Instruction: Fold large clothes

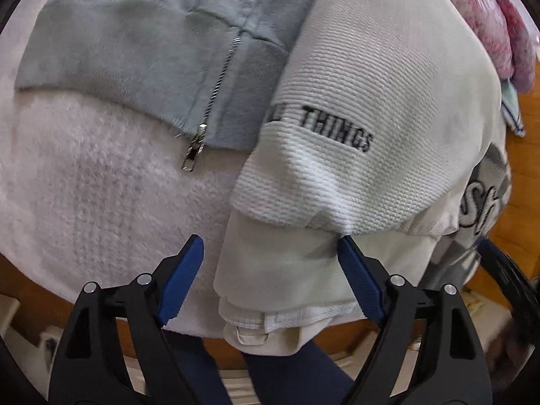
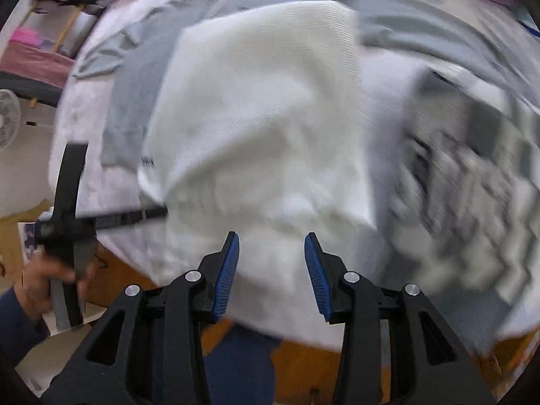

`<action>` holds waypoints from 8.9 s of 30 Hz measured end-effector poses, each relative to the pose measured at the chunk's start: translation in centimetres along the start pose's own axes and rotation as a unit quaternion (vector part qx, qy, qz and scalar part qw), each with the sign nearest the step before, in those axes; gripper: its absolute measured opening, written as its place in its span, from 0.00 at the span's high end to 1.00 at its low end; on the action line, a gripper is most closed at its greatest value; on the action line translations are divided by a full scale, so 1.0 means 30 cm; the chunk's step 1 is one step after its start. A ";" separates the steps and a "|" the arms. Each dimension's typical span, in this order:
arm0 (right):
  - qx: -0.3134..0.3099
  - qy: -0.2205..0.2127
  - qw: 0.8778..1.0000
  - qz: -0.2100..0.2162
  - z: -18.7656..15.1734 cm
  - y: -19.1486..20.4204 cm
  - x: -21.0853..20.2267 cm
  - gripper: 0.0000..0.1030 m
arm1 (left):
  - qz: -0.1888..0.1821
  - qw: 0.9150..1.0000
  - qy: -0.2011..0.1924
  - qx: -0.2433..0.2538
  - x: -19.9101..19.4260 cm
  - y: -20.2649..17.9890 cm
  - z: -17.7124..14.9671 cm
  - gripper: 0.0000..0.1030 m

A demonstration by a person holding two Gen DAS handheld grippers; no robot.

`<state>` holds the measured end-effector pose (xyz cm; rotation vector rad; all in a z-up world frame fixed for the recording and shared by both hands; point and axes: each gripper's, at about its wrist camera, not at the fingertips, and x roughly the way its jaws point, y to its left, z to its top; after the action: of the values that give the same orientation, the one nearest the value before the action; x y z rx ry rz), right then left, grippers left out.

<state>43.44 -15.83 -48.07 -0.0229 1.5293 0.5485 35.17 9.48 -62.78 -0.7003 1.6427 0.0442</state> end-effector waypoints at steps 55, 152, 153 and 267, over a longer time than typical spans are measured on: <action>0.665 -0.221 0.529 0.479 -0.732 0.022 0.530 0.19 | -0.216 0.970 0.107 0.003 -0.167 0.006 0.024 0.77; 0.221 -0.082 0.965 -0.118 -0.661 -0.683 -0.294 0.66 | -0.009 0.960 -0.171 0.222 -0.105 -1.152 -0.195 0.27; 0.195 -0.090 0.968 -0.133 -0.655 -0.654 -0.328 0.66 | -0.009 0.958 -0.175 0.229 -0.115 -1.148 -0.218 0.27; 0.058 -0.434 0.852 -0.286 -0.969 1.418 -1.240 0.08 | 0.017 0.782 -0.534 0.322 -2.036 -0.046 -1.281 0.05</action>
<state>3.34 -0.58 -1.19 -0.1185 0.5998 -0.0463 3.39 17.83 1.48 -0.0290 0.4785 -0.0840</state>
